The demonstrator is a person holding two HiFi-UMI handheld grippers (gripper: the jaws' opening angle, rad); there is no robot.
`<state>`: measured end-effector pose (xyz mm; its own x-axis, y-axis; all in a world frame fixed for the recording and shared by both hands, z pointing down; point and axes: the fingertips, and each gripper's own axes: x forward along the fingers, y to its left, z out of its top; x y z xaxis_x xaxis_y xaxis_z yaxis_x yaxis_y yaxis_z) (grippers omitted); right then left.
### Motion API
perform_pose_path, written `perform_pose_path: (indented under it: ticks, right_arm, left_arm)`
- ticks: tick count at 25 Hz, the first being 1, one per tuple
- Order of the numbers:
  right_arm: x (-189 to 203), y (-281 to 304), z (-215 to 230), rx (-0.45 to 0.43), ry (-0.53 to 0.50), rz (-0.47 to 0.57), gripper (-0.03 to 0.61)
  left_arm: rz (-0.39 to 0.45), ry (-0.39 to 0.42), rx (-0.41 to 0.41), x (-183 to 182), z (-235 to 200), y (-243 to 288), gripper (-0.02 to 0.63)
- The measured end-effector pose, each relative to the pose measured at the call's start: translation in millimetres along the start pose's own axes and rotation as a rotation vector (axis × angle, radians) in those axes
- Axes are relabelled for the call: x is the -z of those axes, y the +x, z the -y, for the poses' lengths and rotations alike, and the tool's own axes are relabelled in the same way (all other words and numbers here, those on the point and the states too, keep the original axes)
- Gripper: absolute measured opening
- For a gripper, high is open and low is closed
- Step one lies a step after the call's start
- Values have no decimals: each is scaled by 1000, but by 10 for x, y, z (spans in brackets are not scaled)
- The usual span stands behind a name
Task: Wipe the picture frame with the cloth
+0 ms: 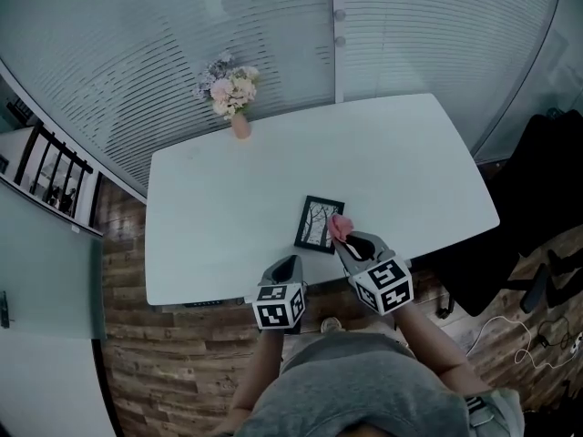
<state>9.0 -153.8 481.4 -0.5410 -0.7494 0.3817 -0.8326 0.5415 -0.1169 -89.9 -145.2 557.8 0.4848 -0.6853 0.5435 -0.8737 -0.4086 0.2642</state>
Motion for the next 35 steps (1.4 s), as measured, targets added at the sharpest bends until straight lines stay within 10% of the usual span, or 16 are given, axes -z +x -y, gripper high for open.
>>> perform_pose_path:
  ticks: [35]
  right_arm:
    - [538, 1600, 585, -44, -351, -372, 40]
  left_arm:
    - [-183, -38, 56, 139, -343, 770, 118]
